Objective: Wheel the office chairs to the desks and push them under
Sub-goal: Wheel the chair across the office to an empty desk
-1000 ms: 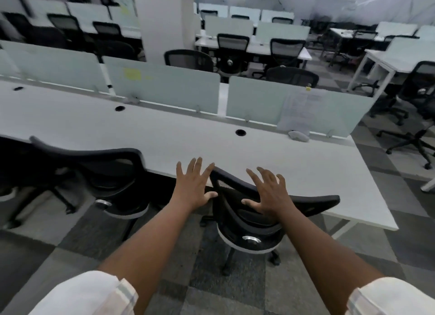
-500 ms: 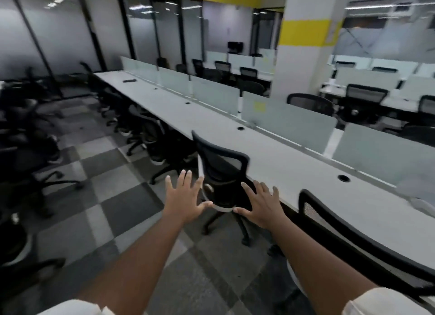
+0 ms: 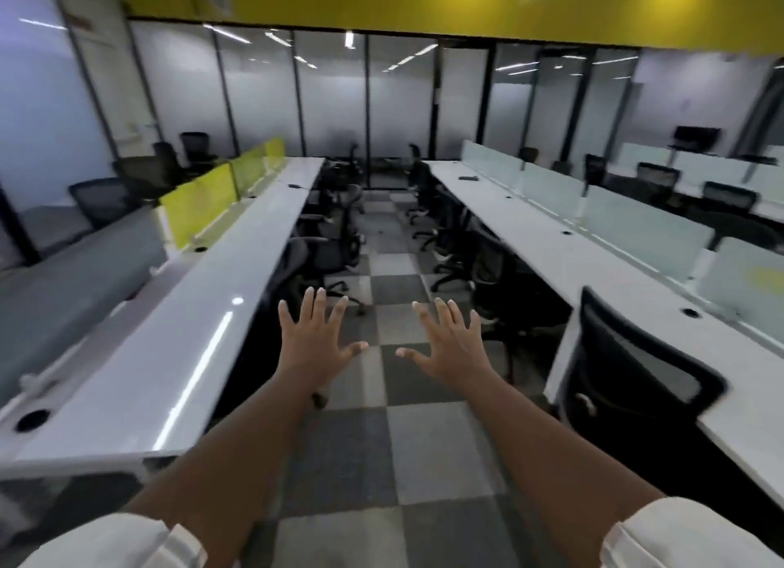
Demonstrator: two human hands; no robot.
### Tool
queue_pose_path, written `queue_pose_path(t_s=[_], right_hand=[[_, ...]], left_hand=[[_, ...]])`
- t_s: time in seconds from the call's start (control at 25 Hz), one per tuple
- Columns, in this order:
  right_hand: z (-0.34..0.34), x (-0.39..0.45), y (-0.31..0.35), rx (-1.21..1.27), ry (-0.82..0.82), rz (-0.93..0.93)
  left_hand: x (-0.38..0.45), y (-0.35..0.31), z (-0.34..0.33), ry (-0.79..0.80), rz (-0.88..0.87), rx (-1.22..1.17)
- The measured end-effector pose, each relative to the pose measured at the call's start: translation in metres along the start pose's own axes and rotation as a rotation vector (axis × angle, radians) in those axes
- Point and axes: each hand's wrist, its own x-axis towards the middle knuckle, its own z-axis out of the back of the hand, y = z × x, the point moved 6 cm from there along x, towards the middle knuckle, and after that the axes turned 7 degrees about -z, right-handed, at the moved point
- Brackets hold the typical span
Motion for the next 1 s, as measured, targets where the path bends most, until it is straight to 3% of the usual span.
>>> queue_pose_path(t_s=[0.52, 0.76, 1.0], right_hand=[[-0.094, 0.053, 0.517, 0.104, 0.146, 0.501], [-0.118, 0.055, 0.683, 0.11, 0.157, 0.744], [-0.147, 0.087, 0.839, 0.104, 0.131, 1.0]], left_hand=[[-0.239, 0.459, -0.088, 0.299, 0.56, 0.174], [-0.326, 0.572, -0.128, 0.411, 0.811, 0.174], [-0.355, 0.679, -0.147, 0.453, 1.001, 0.222]])
